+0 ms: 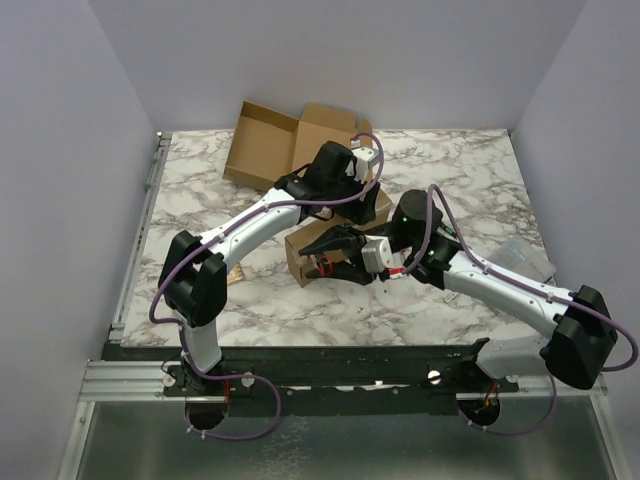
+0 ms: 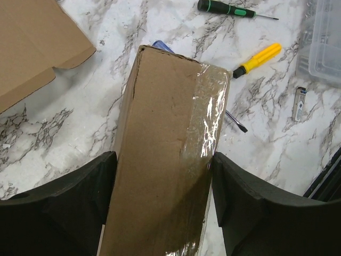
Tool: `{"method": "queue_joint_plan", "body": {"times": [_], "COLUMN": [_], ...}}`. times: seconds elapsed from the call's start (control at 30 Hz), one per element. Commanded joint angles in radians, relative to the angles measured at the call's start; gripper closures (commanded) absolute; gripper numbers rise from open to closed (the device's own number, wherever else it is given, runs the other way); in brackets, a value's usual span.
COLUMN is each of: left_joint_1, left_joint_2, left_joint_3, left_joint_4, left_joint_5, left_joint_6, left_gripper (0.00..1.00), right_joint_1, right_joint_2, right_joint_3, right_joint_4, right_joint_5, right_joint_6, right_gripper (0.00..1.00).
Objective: Unpack the express box
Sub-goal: Cut the express box at the center of the board.
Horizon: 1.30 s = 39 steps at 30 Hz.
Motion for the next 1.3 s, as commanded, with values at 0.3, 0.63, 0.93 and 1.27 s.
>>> {"method": "queue_joint_plan", "body": {"times": [0.3,0.63,0.93,1.27], "left_joint_1": [-0.033,-0.073,-0.043,0.120], "left_joint_2": [-0.069,-0.088,-0.099,-0.269], "left_joint_3": [-0.048,-0.058,0.001,0.034], "left_joint_4": [-0.060,-0.092,-0.083,-0.011], "left_joint_5": [0.088,0.099,0.082,0.140], "left_joint_6": [0.135,0.177,0.031,-0.140], "left_gripper": [0.44,0.39,0.01,0.01], "right_joint_1": [0.003,0.003,0.002,0.002], "right_joint_2": [0.076,0.104,-0.154,-0.298], "right_joint_3": [0.122,0.110,-0.060,-0.034], "right_joint_4": [-0.142,-0.093,0.040,-0.202], "right_joint_5": [-0.119,-0.109,0.263,0.517], "right_joint_6": [-0.207,-0.188,0.305,0.653], "right_gripper": [1.00,1.00,1.00,0.99]}}
